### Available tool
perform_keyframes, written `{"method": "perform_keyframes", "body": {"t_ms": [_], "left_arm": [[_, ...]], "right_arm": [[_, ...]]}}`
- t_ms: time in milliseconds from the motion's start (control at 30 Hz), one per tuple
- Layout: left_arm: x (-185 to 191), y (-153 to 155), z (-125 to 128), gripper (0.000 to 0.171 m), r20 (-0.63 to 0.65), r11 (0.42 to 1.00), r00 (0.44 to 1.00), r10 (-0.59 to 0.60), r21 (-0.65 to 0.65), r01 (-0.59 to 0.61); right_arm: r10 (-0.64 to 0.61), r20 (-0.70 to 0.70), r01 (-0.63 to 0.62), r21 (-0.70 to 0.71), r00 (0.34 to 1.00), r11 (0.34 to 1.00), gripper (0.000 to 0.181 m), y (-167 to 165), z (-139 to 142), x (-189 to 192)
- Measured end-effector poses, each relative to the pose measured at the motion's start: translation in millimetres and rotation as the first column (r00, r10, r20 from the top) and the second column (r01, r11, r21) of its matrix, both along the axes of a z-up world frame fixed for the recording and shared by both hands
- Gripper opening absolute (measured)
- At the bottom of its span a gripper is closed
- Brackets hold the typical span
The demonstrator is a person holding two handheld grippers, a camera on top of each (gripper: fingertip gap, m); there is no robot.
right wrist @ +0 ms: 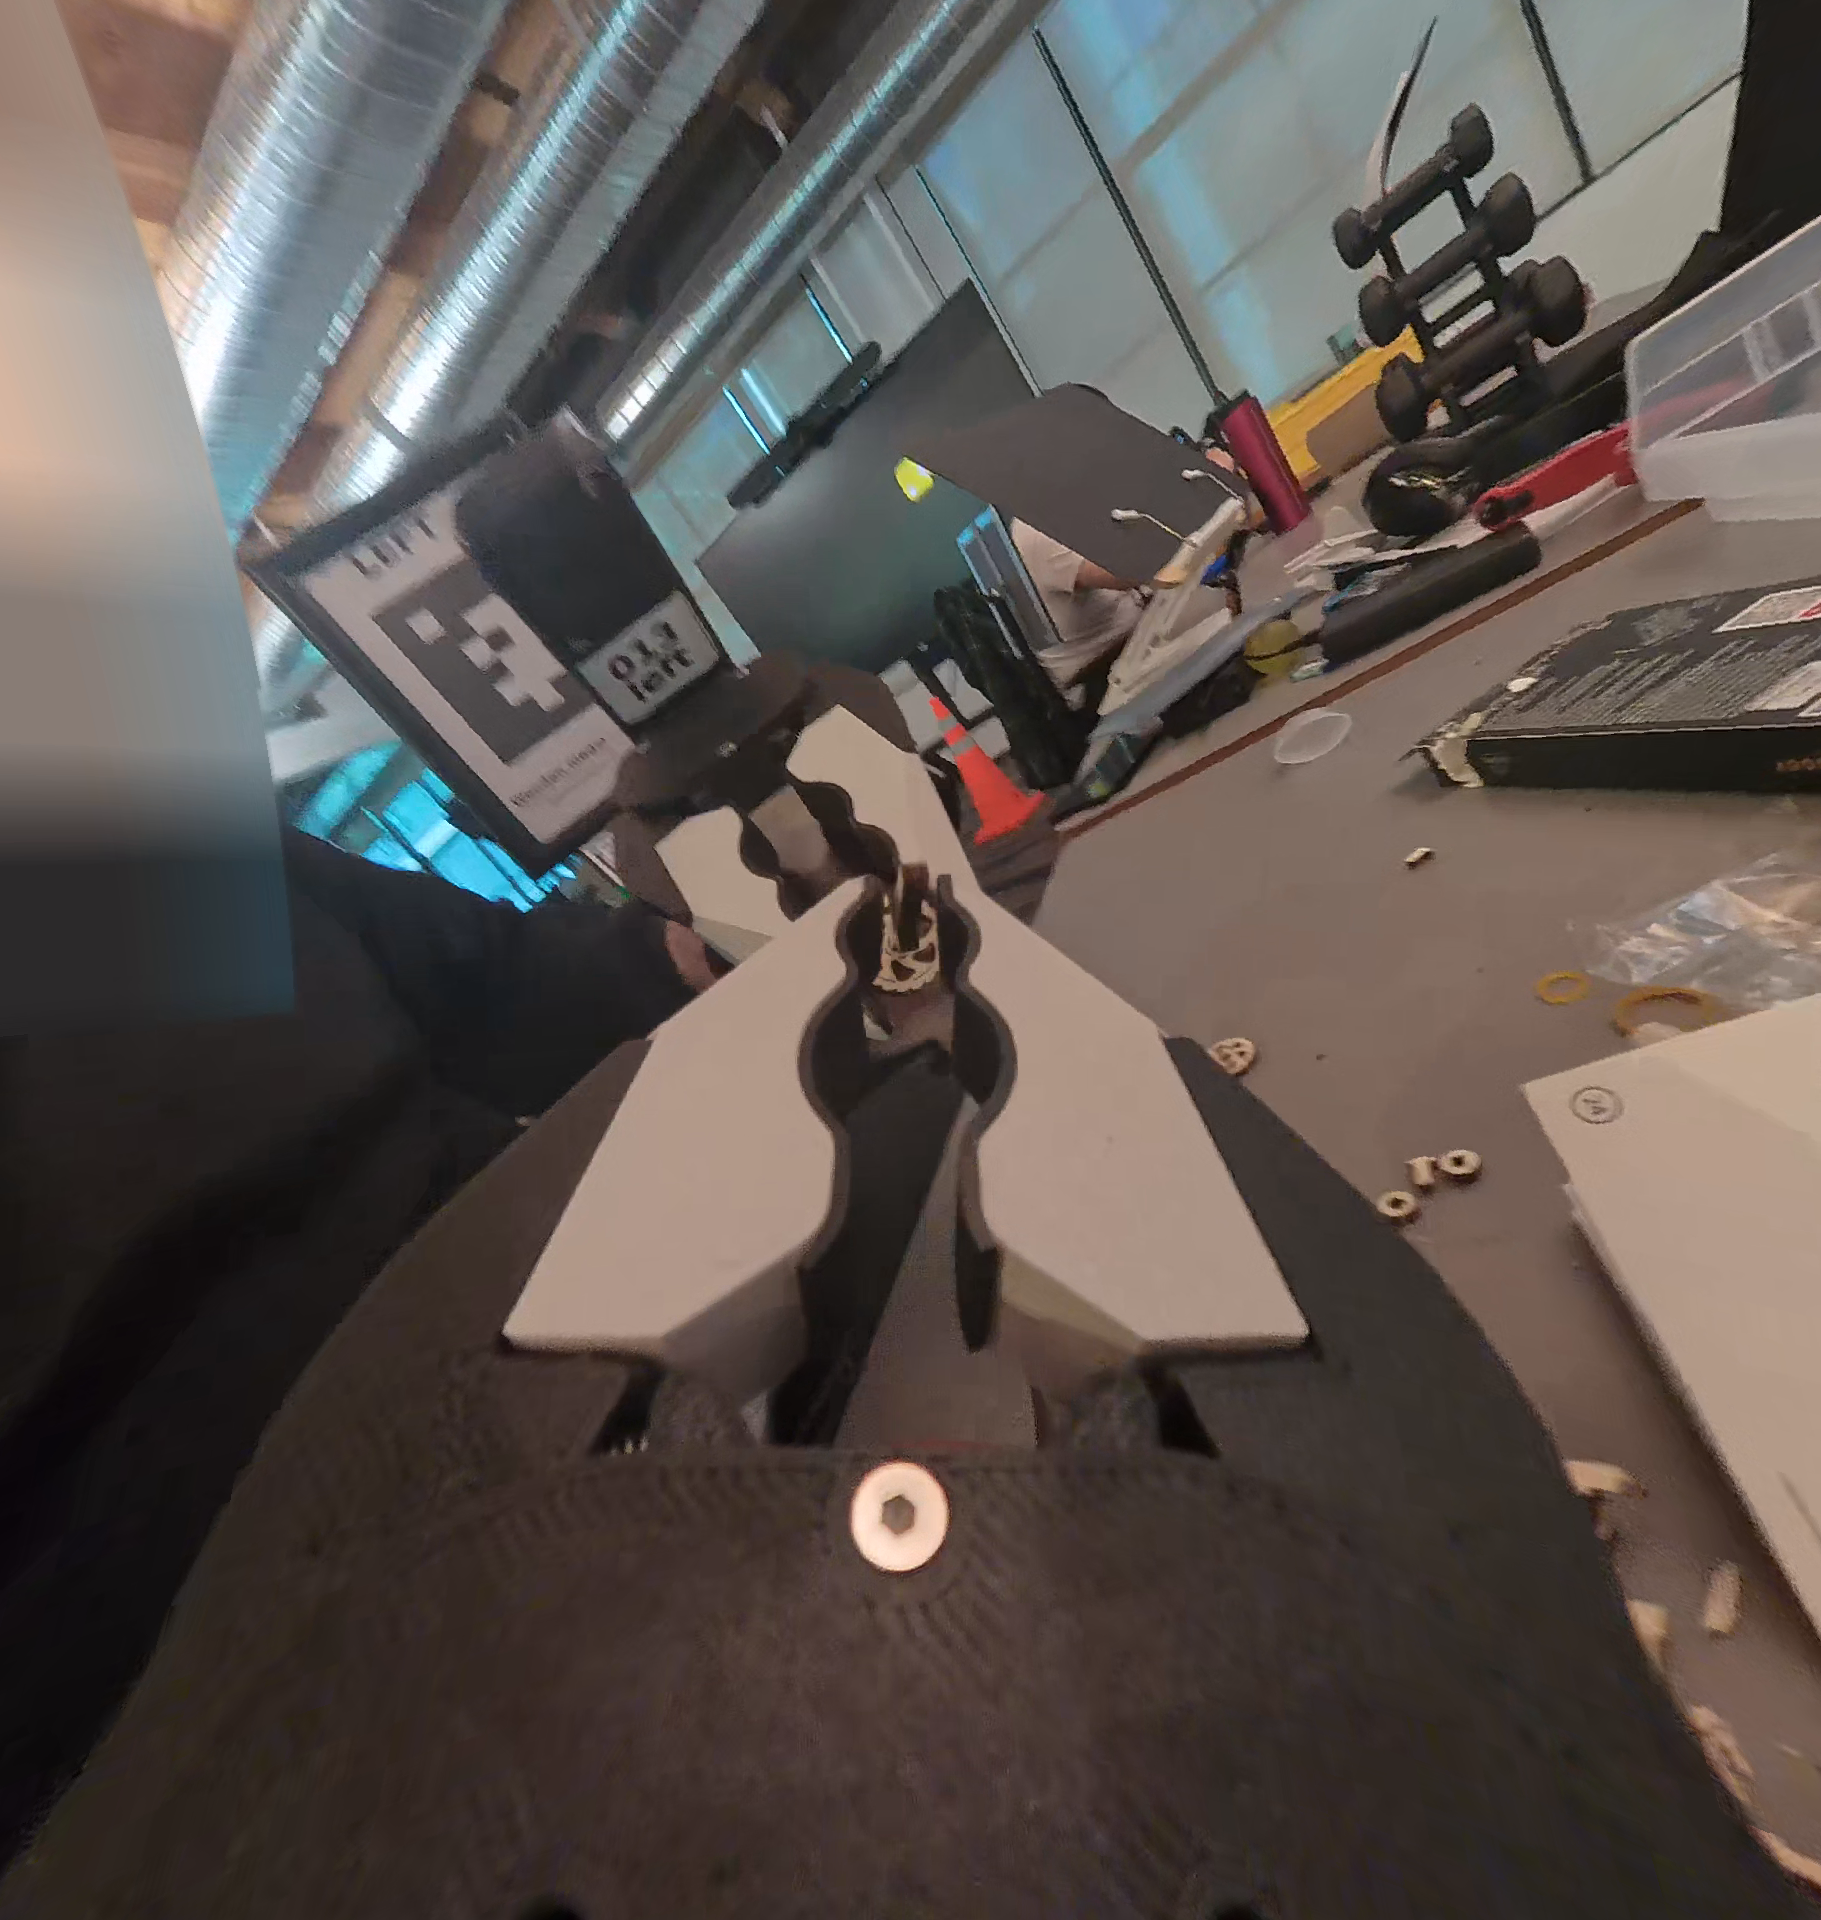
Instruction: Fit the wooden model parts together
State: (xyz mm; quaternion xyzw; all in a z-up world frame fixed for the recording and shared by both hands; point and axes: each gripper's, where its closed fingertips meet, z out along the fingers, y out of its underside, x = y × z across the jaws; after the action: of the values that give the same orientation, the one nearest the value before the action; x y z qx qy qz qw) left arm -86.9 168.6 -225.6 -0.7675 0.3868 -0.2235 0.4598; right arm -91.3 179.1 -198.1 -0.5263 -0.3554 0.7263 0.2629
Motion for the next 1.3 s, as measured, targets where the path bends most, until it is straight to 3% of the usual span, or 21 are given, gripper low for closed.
{"method": "perform_keyframes", "body": {"t_ms": [133, 467, 533, 633, 767, 900, 1300], "left_arm": [[-1.4, -1.3, 1.2, 0.021, -0.080, 0.999, 0.997, -0.017, 0.028, 0.019], [-2.4, -1.9, 3.4, 0.020, -0.133, 0.998, 0.990, -0.050, 0.028, 0.054], [-1.0, -1.7, 5.2, 0.021, -0.090, 0.998, 0.994, -0.054, 0.014, 0.055], [-4.5, -4.6, 7.8, 0.034, -0.002, 0.998, 0.998, -0.063, -0.025, 0.063], [-7.6, -4.4, 18.3, 0.013, 0.179, 0.994, 0.981, -0.070, -0.066, 0.083], [-3.3, -4.4, 26.5, 0.005, 0.274, 0.991, 0.956, -0.100, -0.057, 0.120], [-0.3, -1.6, 4.2, 0.005, 0.197, 0.993, 0.975, -0.102, -0.045, 0.113]], "right_arm": [[0.006, 0.069, -0.014, 0.112, 0.998, 0.994, 0.005, -3.5, -2.0, 1.3], [0.060, 0.138, -0.085, 0.186, 0.989, 0.979, 0.000, -12.3, -2.8, 0.4], [0.070, 0.127, -0.088, 0.144, 0.989, 0.986, 0.000, -10.9, -1.7, 1.1], [0.057, 0.059, -0.060, 0.059, 0.997, 0.996, 0.000, -2.3, 3.9, 6.4], [0.070, 0.002, -0.069, -0.018, 0.998, 0.997, 0.001, 1.0, 6.3, 11.4], [0.091, -0.025, -0.092, -0.048, 0.996, 0.995, 0.001, -1.6, 7.1, 11.1], [0.071, 0.073, -0.070, -0.016, 0.995, 0.997, 0.001, -1.2, -13.9, 11.0]]}}
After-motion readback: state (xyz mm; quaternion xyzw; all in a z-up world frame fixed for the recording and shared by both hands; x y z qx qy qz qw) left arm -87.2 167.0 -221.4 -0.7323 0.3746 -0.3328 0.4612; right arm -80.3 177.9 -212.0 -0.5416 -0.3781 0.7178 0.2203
